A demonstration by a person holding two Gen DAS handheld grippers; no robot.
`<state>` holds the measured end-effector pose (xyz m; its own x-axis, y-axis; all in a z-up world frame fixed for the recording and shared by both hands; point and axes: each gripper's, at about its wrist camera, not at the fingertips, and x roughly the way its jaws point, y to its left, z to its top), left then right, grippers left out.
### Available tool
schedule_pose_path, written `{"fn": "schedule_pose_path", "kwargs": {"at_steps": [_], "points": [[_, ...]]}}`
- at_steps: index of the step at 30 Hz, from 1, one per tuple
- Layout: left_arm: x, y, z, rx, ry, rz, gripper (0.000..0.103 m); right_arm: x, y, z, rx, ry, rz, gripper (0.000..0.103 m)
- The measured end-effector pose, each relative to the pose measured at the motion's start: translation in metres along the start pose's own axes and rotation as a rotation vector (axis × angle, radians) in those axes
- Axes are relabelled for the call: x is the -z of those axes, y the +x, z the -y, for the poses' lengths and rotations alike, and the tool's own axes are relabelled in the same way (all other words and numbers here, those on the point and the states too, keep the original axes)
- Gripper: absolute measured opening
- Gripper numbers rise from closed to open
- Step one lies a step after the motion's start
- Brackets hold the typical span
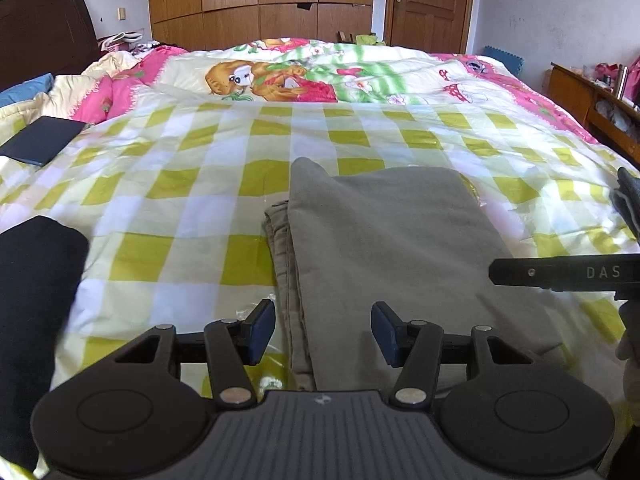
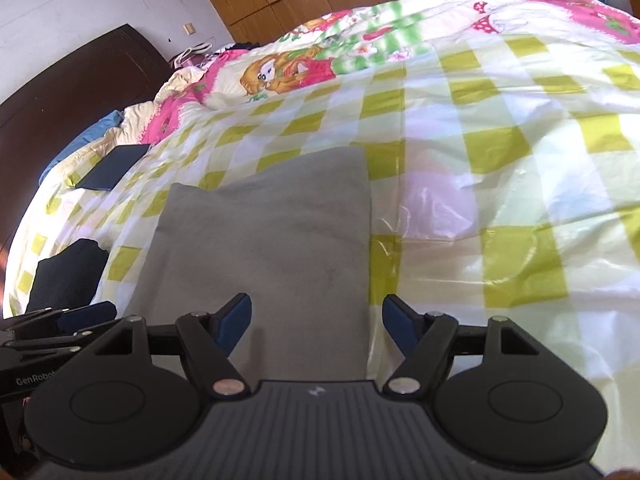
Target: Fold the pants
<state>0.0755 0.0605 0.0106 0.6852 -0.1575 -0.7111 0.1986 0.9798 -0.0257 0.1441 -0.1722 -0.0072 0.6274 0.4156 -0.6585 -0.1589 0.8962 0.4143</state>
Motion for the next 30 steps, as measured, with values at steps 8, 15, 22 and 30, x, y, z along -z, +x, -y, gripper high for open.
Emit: {"fn": "schedule_pose_path", "kwargs": {"at_steps": [8, 15, 22, 30], "points": [[0.003, 0.04, -0.013, 0.046, 0.004, -0.069, 0.069, -0.009, 0.039, -0.005, -0.046, -0.021, -0.059, 0.075], [0.001, 0.05, -0.004, 0.104, 0.02, -0.062, 0.069, -0.011, 0.03, 0.006, -0.074, 0.016, -0.071, 0.032], [-0.012, 0.062, 0.025, 0.191, 0.041, -0.046, 0.068, -0.025, 0.007, 0.037, -0.028, 0.072, -0.055, 0.027], [-0.02, 0.072, 0.107, 0.34, 0.158, -0.054, 0.068, -0.026, -0.033, 0.084, 0.162, 0.059, -0.057, 0.029]]}}
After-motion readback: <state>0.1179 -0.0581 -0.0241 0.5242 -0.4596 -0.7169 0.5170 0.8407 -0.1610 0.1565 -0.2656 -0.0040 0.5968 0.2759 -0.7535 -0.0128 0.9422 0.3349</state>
